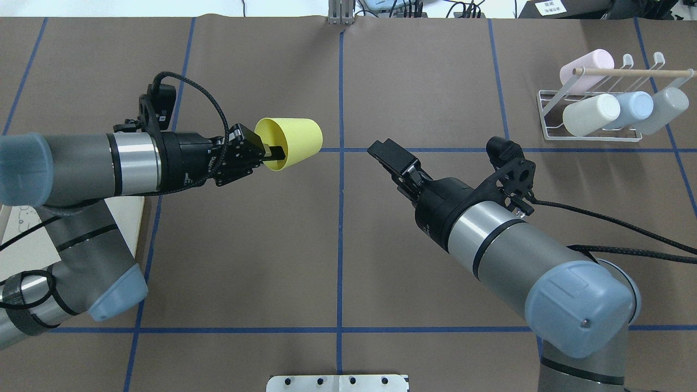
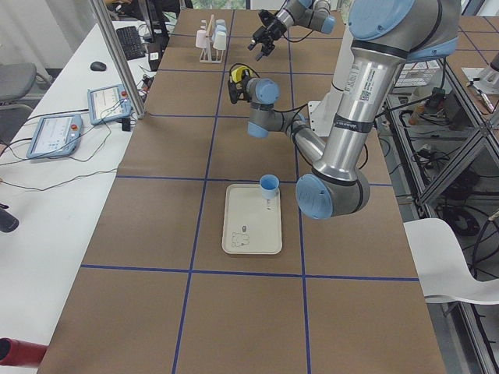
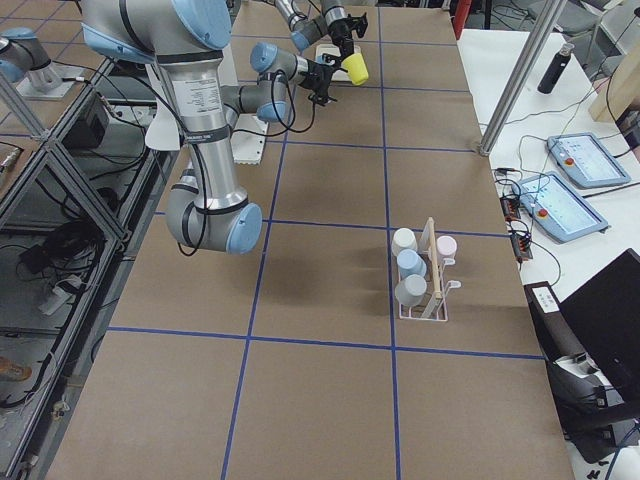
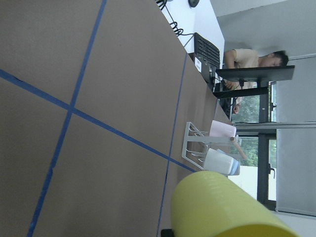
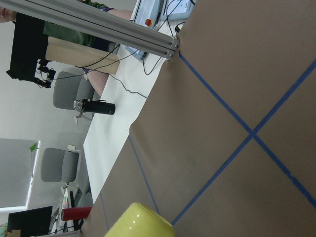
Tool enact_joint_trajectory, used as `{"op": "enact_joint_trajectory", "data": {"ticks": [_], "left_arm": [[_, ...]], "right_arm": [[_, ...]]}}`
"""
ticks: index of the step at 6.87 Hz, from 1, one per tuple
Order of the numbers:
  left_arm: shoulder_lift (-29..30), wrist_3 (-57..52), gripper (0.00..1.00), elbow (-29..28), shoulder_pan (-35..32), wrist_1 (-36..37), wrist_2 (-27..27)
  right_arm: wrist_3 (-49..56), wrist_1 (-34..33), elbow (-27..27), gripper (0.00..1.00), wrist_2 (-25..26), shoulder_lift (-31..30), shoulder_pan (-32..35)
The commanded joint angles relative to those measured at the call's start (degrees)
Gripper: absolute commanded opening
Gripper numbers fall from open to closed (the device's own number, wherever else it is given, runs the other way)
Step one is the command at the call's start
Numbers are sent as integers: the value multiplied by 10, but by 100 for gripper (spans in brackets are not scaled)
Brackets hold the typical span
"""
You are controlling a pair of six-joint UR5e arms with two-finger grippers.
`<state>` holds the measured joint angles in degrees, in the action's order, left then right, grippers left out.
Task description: Transfer IKEA cup to right arm and place on rack
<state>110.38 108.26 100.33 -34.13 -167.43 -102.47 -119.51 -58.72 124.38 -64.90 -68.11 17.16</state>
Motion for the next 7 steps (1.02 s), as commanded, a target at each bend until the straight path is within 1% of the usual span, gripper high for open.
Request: {"op": "enact_joint_trajectory", "data": {"ticks": [1, 2, 3, 4, 5, 7], "left_arm": [[7, 61, 0, -59, 12, -167, 3], [14, 88, 0, -62, 26, -198, 3], [30, 110, 0, -59, 30, -208, 3], [36, 124, 0, -59, 46, -234, 5], [37, 125, 0, -58, 52, -246, 6], [42, 130, 0, -55, 52, -247, 7]], "right_arm": [[-31, 12, 2, 100, -143, 29, 57], [-27, 46, -5, 100, -179, 28, 71], [-27, 67, -14, 100, -186, 28, 71], [-33, 83, -20, 100, -194, 30, 71], [-47, 91, -23, 100, -199, 30, 71], [-94, 94, -25, 100, -199, 30, 71]]}}
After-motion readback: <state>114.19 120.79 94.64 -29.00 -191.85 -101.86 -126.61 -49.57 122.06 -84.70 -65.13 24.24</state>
